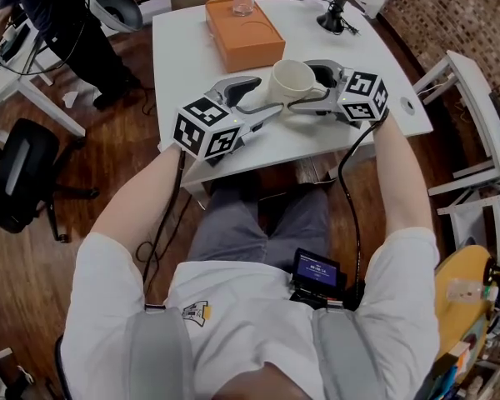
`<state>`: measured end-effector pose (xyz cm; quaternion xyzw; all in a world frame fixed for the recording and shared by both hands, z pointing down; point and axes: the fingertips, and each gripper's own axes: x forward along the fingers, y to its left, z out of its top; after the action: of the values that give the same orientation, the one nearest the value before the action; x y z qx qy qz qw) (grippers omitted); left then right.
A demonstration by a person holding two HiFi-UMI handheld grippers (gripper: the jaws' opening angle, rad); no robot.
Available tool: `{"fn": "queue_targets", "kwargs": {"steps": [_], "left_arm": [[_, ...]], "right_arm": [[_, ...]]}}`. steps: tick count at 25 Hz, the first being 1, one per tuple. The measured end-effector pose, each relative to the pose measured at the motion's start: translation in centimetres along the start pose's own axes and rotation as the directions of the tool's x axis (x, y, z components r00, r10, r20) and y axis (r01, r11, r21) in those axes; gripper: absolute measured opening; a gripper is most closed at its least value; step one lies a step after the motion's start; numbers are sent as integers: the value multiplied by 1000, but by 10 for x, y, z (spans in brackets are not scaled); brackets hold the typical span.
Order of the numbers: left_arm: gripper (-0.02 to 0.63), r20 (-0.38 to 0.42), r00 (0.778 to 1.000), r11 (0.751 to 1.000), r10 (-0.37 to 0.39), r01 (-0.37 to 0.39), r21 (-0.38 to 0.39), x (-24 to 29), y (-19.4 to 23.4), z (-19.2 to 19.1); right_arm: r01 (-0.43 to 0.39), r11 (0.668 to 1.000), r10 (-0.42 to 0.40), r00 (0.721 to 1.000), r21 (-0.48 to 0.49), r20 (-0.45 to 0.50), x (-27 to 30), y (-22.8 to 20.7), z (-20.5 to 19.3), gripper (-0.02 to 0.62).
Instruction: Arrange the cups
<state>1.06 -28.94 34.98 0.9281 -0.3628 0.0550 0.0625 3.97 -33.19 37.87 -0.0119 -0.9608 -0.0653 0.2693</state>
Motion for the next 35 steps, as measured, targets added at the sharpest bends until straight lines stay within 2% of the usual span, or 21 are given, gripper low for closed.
{"fn": "queue_targets", "kwargs": {"steps": [2,8,12,14,16,17,19,21,22,25,29,35], "left_arm": [[319,-6,1000,1000,-15,15,3,1,-3,-1],[394,-8,998,998,-64,64,15,1,-8,-1],[396,-8,996,996,-90,90,19,-1,-10,-1],[402,-9,996,996,-87,87,21,-2,-9,-1],[402,-9,997,996,-82,82,21,-2,-8,-2],[402,-8,997,997,-80,80,20,-3,-8,-2],[402,-8,997,997,-73,73,16,-4,-7,-2],[402,-7,998,998,-66,66,14,-6,-5,-1],[402,-8,998,998,-65,65,18,-7,-4,-1],[402,-20,997,996,-73,74,50,-12,-5,-1],[402,-77,994,991,-83,91,96,-31,1,-1],[402,-121,990,992,-73,85,95,-93,34,12]], "right_arm": [[-48,999,48,999,-25,0,7,13,6,417],[-203,972,199,979,-116,-45,25,55,27,417],[-211,974,208,977,-86,-49,28,57,24,420],[-219,974,214,973,-55,-88,32,60,13,445],[-194,980,188,976,-45,-114,31,59,0,455],[-165,985,160,982,-48,-101,28,57,-3,439],[-93,994,91,995,-63,-37,20,54,0,360],[-28,996,28,1000,-82,4,15,55,5,310],[-7,996,8,1000,-86,7,15,56,6,308],[13,995,-15,1000,-99,-19,18,59,10,301],[17,992,-25,997,-124,-69,32,64,23,290],[19,990,-27,998,-141,-58,78,72,76,285]]}}
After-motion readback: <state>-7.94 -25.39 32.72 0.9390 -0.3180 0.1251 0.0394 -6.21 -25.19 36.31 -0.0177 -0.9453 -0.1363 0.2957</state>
